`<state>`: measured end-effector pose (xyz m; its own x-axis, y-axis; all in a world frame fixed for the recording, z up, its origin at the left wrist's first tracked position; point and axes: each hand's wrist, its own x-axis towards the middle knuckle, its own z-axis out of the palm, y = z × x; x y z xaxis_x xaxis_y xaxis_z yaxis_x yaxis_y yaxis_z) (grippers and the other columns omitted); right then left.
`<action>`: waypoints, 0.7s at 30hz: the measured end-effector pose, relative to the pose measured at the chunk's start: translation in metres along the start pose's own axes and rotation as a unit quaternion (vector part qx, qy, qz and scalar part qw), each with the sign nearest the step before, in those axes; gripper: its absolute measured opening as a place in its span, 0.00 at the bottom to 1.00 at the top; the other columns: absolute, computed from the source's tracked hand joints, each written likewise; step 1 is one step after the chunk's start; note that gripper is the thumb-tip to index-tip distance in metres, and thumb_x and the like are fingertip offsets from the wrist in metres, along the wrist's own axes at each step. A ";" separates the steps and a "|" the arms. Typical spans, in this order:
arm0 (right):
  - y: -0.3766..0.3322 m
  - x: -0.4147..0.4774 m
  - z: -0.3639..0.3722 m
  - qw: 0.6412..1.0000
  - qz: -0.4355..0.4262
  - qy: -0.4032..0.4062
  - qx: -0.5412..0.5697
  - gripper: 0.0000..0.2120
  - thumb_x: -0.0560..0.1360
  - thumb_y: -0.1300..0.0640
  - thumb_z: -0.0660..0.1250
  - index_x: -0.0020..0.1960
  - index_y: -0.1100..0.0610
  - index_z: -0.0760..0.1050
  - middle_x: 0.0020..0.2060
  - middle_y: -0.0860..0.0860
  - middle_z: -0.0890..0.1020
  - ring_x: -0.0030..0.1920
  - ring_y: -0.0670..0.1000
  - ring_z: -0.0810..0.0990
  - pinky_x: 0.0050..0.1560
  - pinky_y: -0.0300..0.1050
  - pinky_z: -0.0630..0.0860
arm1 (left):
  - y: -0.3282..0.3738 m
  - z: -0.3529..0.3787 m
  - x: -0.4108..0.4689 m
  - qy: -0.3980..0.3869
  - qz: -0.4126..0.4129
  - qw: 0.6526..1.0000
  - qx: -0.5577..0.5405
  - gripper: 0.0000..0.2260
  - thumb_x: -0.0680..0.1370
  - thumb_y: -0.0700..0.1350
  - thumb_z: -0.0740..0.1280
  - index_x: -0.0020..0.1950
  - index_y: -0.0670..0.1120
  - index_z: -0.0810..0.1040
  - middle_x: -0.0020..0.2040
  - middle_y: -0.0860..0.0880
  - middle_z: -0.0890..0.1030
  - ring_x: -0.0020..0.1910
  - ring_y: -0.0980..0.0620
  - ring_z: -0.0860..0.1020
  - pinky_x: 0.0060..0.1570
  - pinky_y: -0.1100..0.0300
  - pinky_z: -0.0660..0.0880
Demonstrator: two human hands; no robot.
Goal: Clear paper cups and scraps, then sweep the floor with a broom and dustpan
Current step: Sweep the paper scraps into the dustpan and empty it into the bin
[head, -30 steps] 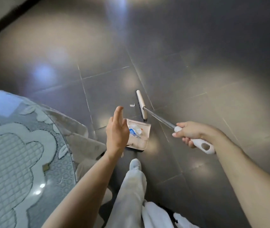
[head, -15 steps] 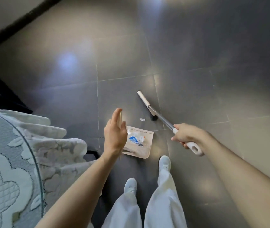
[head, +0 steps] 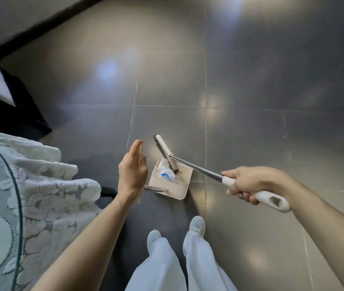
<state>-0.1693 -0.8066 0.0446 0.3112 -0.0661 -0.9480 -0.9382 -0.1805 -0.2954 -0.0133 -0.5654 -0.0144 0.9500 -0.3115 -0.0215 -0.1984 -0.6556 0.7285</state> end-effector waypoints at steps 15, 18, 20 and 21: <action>-0.265 0.043 -0.054 0.982 -0.086 0.029 -0.165 0.33 0.77 0.63 0.65 0.77 0.45 0.56 0.20 0.49 0.69 0.18 0.46 0.66 0.21 0.35 0.67 | -0.030 -0.065 0.174 0.195 -0.084 0.974 -0.080 0.20 0.77 0.36 0.66 0.68 0.47 0.73 0.55 0.40 0.80 0.52 0.43 0.78 0.47 0.72 0.62; -0.333 0.063 -0.046 0.979 -0.099 0.015 -0.178 0.33 0.77 0.64 0.65 0.77 0.46 0.56 0.18 0.48 0.68 0.17 0.46 0.66 0.21 0.35 0.66 | -0.045 -0.091 0.217 0.210 -0.093 0.970 -0.083 0.20 0.77 0.36 0.66 0.68 0.47 0.74 0.53 0.40 0.80 0.50 0.43 0.78 0.45 0.72 0.62; -0.375 0.075 -0.042 0.973 -0.110 0.010 -0.203 0.33 0.77 0.63 0.65 0.77 0.47 0.57 0.19 0.49 0.69 0.18 0.47 0.66 0.21 0.35 0.66 | -0.058 -0.109 0.246 0.213 -0.110 0.968 -0.079 0.20 0.77 0.36 0.66 0.68 0.48 0.73 0.51 0.41 0.80 0.48 0.45 0.77 0.45 0.69 0.63; -0.395 0.081 -0.040 0.970 -0.114 0.008 -0.214 0.33 0.77 0.63 0.65 0.77 0.47 0.57 0.21 0.50 0.69 0.19 0.47 0.66 0.21 0.35 0.66 | -0.064 -0.118 0.259 0.215 -0.119 0.966 -0.077 0.20 0.77 0.37 0.66 0.68 0.49 0.73 0.49 0.43 0.79 0.46 0.47 0.76 0.45 0.68 0.63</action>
<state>0.2327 -0.7795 0.0894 0.5097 0.0086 -0.8603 -0.6961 -0.5835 -0.4183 0.2736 -0.5229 0.0143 0.9833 0.1710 0.0619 0.0439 -0.5534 0.8317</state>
